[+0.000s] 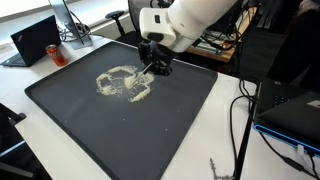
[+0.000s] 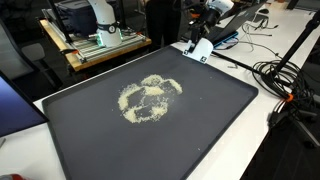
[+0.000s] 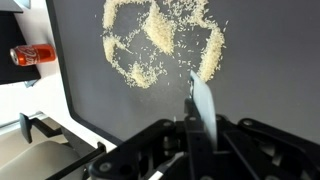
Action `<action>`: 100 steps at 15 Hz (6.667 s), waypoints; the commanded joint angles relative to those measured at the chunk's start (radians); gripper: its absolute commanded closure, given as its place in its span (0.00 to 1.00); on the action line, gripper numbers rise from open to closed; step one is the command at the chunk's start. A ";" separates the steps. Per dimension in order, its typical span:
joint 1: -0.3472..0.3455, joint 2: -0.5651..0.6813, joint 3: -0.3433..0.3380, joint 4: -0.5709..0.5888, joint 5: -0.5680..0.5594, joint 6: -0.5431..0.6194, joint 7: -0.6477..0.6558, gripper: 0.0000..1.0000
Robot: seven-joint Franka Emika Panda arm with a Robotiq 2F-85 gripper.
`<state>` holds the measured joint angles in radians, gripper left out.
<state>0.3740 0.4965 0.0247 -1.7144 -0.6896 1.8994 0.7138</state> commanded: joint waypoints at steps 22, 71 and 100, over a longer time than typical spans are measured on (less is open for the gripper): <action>-0.161 -0.185 0.085 -0.212 0.175 0.121 -0.749 0.99; -0.661 -0.126 -0.143 -0.178 1.088 0.206 -0.750 0.99; -0.787 -0.052 -0.201 -0.168 1.428 0.355 -0.704 0.99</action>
<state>-0.3925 0.4288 -0.1760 -1.8909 0.6715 2.2420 0.0165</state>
